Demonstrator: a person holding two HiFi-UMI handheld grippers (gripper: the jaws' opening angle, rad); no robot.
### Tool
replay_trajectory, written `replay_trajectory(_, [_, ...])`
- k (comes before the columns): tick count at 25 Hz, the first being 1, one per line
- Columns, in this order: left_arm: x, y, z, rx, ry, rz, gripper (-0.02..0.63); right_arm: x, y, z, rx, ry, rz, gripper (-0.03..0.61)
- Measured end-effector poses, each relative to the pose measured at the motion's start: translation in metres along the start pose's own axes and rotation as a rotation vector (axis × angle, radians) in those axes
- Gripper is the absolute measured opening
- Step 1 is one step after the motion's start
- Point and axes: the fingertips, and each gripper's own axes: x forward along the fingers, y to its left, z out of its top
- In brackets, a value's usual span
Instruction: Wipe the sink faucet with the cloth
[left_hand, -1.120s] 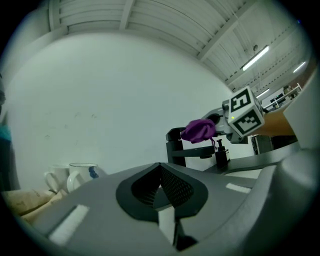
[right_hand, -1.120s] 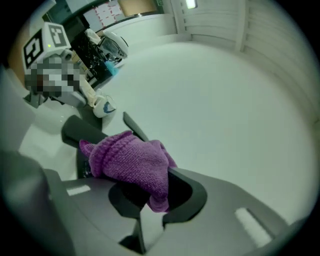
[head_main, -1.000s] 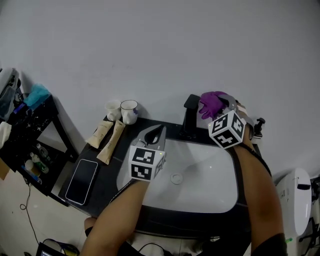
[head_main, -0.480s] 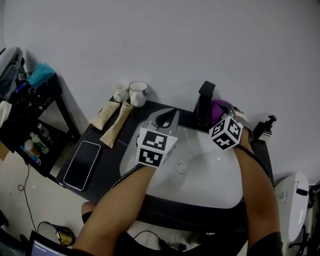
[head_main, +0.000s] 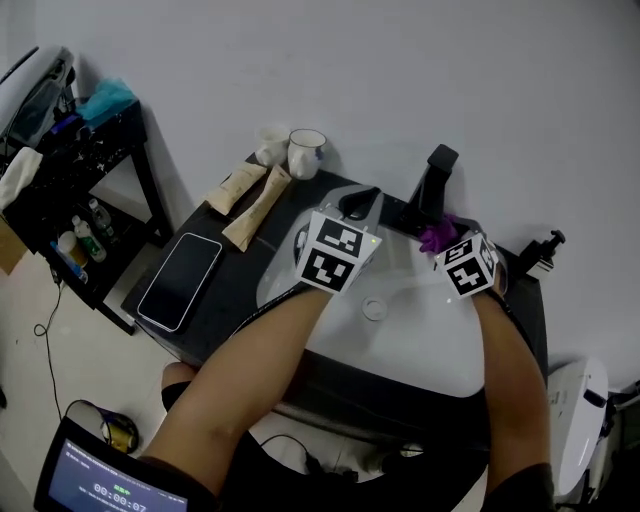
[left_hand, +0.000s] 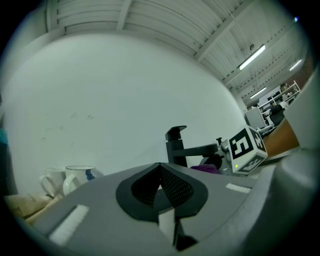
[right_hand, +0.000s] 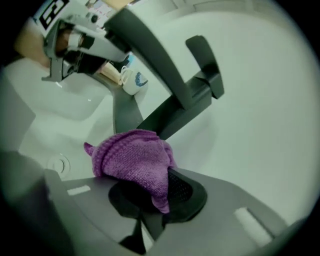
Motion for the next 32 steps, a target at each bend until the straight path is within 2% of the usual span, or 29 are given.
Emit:
replay_trajectory(9, [-0.015,0.013,0.0,-0.006,0.014,0.047,0.017,-0.068,0.001,0.001,0.238,-0.151,-0.004,0.049])
replay_trajectory(13, [-0.027,0.014,0.005,-0.05,-0.005,0.059,0.017,-0.085,0.01,-0.002,0.402,-0.191,0.022,0.049])
replay_trajectory(16, [-0.033,0.011,0.009,-0.083,-0.019,0.052,0.017,-0.09,0.021,0.004,0.454,-0.205,0.02,0.049])
replay_trajectory(20, [-0.038,0.014,0.009,-0.074,-0.023,0.067,0.017,-0.093,0.039,0.019,0.528,-0.229,0.037,0.049])
replay_trajectory(23, [-0.043,0.019,0.02,-0.068,-0.062,0.089,0.017,-0.095,0.059,0.032,0.6,-0.252,0.084,0.049])
replay_trajectory(26, [-0.051,0.027,0.038,-0.102,-0.136,0.11,0.017,-0.093,0.07,0.043,0.672,-0.269,0.103,0.049])
replay_trajectory(28, [-0.056,0.033,0.047,-0.115,-0.174,0.124,0.017,-0.09,0.076,0.05,0.763,-0.287,0.125,0.05])
replay_trajectory(32, [-0.069,0.04,0.065,-0.09,-0.234,0.173,0.017,-0.084,0.089,0.075,1.13,-0.356,0.206,0.051])
